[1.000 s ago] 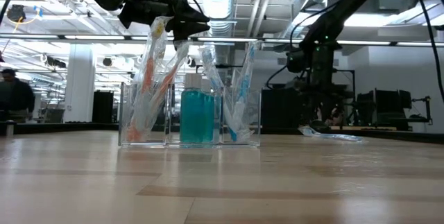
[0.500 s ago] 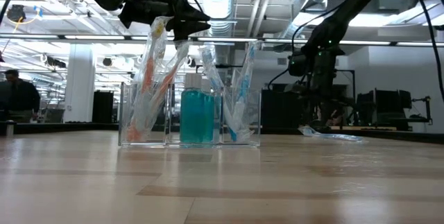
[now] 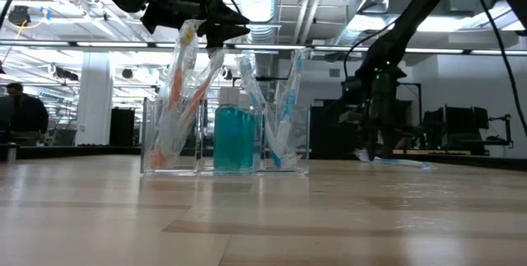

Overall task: Pick & Place toothbrushing station
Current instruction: Put the blue toothbrush into the transparent organizer, then return to Home Position

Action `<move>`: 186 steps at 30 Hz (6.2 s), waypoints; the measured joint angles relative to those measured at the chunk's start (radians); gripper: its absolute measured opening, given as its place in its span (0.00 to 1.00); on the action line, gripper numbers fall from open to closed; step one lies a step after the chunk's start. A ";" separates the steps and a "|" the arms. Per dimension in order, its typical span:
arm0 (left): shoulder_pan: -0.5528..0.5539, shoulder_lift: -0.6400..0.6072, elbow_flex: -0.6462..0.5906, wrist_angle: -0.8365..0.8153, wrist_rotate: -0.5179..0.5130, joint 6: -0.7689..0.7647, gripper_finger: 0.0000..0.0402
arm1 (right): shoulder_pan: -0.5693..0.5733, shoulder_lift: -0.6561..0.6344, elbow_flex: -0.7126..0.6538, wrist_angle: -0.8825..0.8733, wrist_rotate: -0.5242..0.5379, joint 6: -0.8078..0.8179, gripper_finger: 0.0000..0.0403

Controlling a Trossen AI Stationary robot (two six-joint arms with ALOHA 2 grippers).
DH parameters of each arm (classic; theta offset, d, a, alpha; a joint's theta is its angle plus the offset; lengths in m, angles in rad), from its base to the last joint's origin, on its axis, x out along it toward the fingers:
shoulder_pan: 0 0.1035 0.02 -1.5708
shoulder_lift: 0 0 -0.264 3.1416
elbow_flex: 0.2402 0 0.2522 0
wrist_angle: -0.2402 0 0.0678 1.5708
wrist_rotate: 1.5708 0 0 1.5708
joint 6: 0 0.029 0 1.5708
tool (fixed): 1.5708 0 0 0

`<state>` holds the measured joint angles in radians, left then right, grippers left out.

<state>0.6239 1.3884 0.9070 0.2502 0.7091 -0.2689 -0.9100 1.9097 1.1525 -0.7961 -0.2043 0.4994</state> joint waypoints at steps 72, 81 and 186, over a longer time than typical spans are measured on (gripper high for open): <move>-0.304 -0.263 0.000 -0.006 -0.196 -0.051 0.10 | 1.220 -0.547 -0.409 1.195 0.877 0.123 0.00; -0.303 -0.200 0.000 -0.038 -0.242 -0.028 0.32 | 1.130 -0.550 -0.408 1.223 0.736 0.039 0.00; -0.072 -0.634 0.000 -0.024 -0.417 -0.054 0.37 | 0.945 -1.120 -0.429 1.112 0.547 -0.046 0.65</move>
<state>0.5523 0.7544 0.9073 0.2257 0.2918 -0.3227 0.0354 0.7892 0.7231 0.3160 0.3424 0.4539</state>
